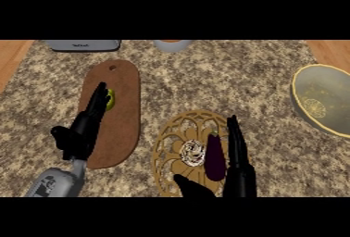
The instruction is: Pick the cupcake from the placemat and place it in the bowl
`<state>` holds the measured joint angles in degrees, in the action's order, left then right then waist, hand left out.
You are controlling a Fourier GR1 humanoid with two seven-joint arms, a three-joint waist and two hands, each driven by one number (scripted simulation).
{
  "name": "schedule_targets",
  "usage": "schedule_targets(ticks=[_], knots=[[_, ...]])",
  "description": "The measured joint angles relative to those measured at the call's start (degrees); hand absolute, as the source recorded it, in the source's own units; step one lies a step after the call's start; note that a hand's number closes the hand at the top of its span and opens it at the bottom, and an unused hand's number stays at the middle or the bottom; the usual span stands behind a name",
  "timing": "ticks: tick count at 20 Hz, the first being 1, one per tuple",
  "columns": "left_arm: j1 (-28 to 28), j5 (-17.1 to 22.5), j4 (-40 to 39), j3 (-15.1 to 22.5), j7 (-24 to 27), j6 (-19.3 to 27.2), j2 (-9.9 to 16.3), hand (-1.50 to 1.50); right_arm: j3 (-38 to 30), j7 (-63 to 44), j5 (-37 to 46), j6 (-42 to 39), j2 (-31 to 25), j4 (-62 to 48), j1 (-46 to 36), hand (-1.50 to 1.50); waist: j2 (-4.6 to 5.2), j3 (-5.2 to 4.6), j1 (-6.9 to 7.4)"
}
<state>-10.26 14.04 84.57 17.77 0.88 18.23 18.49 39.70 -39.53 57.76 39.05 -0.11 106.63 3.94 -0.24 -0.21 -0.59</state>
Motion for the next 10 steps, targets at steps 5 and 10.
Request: schedule_targets(ticks=[5,10], knots=[[-1.2,-0.7,-0.49,-0.19,-0.63,0.0,-1.06,0.0,1.01,-13.82,1.43,-9.94,0.02,2.69,-3.85,-1.5,0.16,0.08,0.37],[-1.84,-0.9,-0.23,-1.35,-1.79,-1.29,-1.02,0.0,1.63,-20.03,-0.82,-14.02,-0.09,0.35,-7.71,-1.5,0.23,0.15,0.68]])
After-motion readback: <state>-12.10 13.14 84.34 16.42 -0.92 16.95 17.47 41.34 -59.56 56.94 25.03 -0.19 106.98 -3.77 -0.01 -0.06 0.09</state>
